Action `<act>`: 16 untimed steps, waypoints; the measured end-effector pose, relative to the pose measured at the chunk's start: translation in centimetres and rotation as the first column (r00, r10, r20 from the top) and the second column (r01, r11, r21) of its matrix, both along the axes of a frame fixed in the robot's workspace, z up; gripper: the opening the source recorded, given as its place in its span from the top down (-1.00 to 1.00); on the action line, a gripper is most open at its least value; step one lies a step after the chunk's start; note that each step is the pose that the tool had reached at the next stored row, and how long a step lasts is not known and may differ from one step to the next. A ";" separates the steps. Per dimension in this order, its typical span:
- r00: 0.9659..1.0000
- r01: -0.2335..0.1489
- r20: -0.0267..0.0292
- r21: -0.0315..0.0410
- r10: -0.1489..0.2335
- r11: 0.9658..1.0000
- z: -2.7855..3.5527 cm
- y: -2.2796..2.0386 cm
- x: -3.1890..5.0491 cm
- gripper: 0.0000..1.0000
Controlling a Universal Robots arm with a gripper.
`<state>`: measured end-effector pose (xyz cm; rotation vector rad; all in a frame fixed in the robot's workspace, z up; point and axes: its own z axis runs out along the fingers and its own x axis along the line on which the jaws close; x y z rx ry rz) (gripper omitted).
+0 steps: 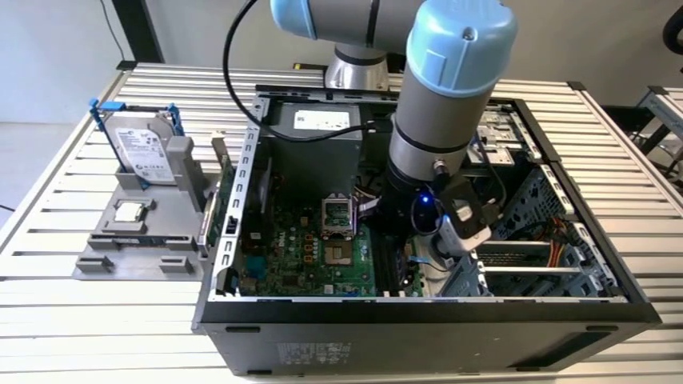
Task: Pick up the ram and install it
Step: 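Insert the ram into the slot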
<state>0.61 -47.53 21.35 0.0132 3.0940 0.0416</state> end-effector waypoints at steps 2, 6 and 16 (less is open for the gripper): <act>1.000 0.000 -0.001 0.000 0.000 1.000 -0.09 0.00 0.02 1.00; 1.000 0.000 -0.002 0.001 0.000 1.000 -0.17 -0.04 0.07 1.00; 1.000 0.000 -0.006 -0.008 0.000 1.000 -0.28 -0.08 0.15 1.00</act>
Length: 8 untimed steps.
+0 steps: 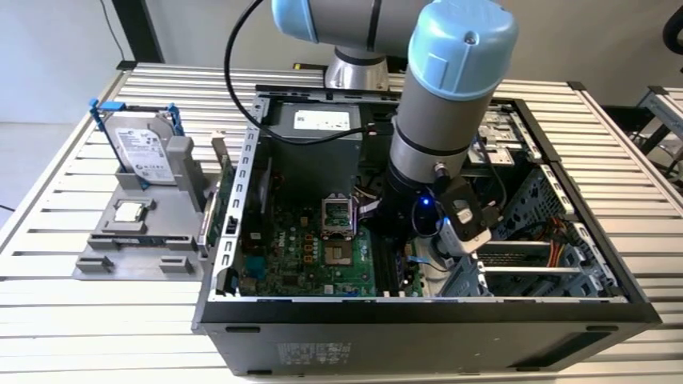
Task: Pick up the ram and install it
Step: 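Insert the ram into the slot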
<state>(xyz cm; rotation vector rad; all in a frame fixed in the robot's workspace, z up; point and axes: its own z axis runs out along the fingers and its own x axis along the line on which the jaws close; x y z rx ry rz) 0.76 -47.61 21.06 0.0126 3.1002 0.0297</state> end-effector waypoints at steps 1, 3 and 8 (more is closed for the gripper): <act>1.000 0.000 0.000 0.000 0.000 1.000 -0.02 0.01 0.01 1.00; 1.000 0.000 -0.001 0.000 0.000 1.000 -0.07 0.04 0.02 1.00; 1.000 0.000 -0.002 0.000 0.000 1.000 -0.17 0.06 0.03 1.00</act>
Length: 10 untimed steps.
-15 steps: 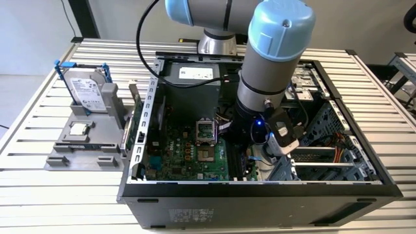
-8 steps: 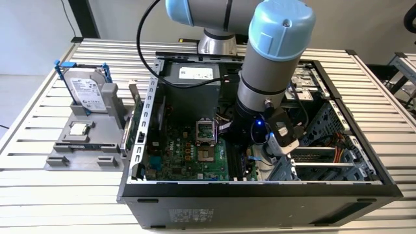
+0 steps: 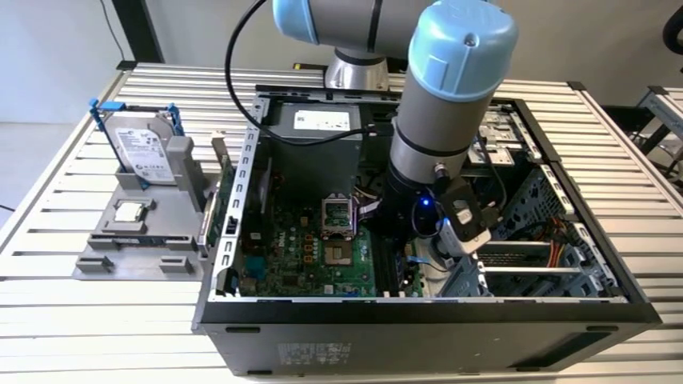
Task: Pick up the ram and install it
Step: 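Insert the ram into the slot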
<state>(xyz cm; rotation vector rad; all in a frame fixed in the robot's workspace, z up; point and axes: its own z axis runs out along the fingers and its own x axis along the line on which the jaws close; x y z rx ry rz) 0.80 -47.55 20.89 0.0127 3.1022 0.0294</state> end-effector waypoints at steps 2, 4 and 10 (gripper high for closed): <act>1.000 0.000 0.000 0.000 0.000 1.000 -0.10 0.01 0.00 1.00; 1.000 0.000 0.000 0.000 0.000 1.000 -0.21 0.01 0.00 1.00; 1.000 0.000 -0.004 0.000 0.000 1.000 -0.28 0.00 0.00 1.00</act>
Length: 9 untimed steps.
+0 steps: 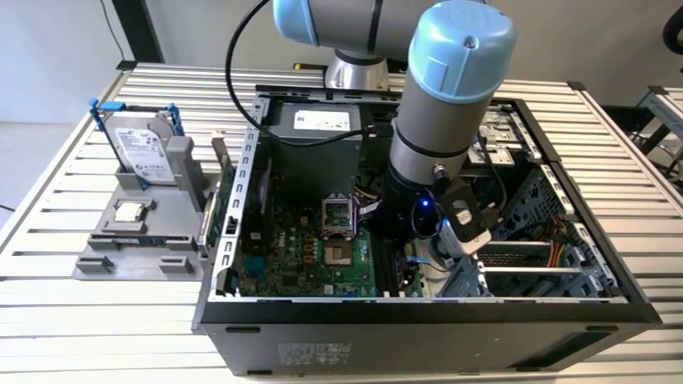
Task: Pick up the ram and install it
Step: 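Insert the ram into the slot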
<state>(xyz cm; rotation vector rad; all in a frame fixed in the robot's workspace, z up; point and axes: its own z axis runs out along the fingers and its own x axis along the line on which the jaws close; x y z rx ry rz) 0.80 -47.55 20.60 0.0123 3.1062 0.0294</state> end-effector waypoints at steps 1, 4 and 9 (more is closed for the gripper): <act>1.000 0.000 -0.001 0.000 0.000 1.000 0.00 0.00 0.00 1.00; 1.000 0.000 -0.003 0.000 0.000 1.000 -0.01 -0.01 0.00 1.00; 1.000 0.001 -0.005 0.001 -0.001 1.000 0.43 0.01 -0.01 -1.00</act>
